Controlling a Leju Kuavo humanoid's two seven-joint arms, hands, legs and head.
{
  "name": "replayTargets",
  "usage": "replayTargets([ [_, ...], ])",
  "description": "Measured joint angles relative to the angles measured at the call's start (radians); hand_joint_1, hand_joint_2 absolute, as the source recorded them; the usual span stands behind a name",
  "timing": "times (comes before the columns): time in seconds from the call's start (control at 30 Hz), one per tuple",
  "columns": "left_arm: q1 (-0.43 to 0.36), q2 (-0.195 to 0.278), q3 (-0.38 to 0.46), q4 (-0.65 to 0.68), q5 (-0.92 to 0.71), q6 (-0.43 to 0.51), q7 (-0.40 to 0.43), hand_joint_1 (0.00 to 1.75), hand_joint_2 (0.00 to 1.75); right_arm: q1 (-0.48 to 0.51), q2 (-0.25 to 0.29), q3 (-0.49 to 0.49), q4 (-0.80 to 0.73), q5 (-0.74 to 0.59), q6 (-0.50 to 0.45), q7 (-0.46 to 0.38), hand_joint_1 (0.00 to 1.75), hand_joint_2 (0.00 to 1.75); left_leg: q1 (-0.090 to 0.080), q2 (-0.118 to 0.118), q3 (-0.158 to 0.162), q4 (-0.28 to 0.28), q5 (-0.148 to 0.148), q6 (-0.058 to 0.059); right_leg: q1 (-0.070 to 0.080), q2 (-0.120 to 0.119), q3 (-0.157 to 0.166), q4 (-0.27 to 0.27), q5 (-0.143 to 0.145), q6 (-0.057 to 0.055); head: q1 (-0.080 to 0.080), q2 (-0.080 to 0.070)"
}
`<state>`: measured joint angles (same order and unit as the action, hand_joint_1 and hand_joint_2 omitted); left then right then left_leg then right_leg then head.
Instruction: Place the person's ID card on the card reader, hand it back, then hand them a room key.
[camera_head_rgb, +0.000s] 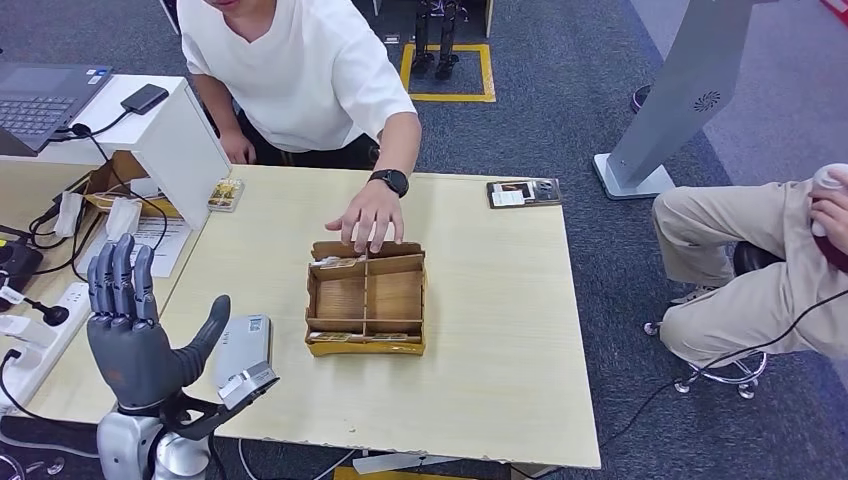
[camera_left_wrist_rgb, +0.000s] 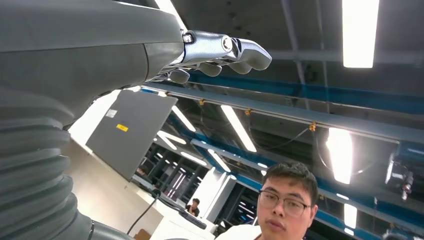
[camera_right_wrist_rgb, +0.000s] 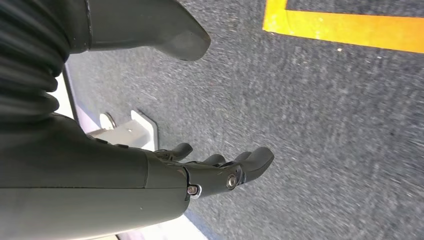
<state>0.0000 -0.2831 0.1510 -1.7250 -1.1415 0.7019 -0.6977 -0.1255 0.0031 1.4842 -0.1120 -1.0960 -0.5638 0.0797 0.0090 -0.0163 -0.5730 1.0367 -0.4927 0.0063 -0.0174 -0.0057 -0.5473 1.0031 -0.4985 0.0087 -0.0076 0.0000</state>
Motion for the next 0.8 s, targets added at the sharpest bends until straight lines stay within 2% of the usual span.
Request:
replayTargets([
  [0.4, 0.004, -0.005, -0.082, 0.004, -0.044, 0.000, -0.003, 0.00, 1.75, 0.037, -0.003, -0.007, 0.009, -0.033, 0.021, 0.008, 0.00, 1.75, 0.000, 0.000, 0.000, 0.000, 0.000, 0.000, 0.000, 0.000, 0.000, 0.000, 0.000, 0.000, 0.000, 0.000],
  [0.8, 0.109, 0.013, -0.210, 0.053, -0.070, 0.000, 0.001, 0.00, 1.75, 0.035, -0.015, 0.001, 0.010, -0.042, 0.037, -0.009, 0.00, 1.75, 0.000, 0.001, 0.000, 0.000, -0.001, 0.001, 0.000, 0.001, -0.001, 0.000, 0.000, 0.000, 0.000, 0.000],
])
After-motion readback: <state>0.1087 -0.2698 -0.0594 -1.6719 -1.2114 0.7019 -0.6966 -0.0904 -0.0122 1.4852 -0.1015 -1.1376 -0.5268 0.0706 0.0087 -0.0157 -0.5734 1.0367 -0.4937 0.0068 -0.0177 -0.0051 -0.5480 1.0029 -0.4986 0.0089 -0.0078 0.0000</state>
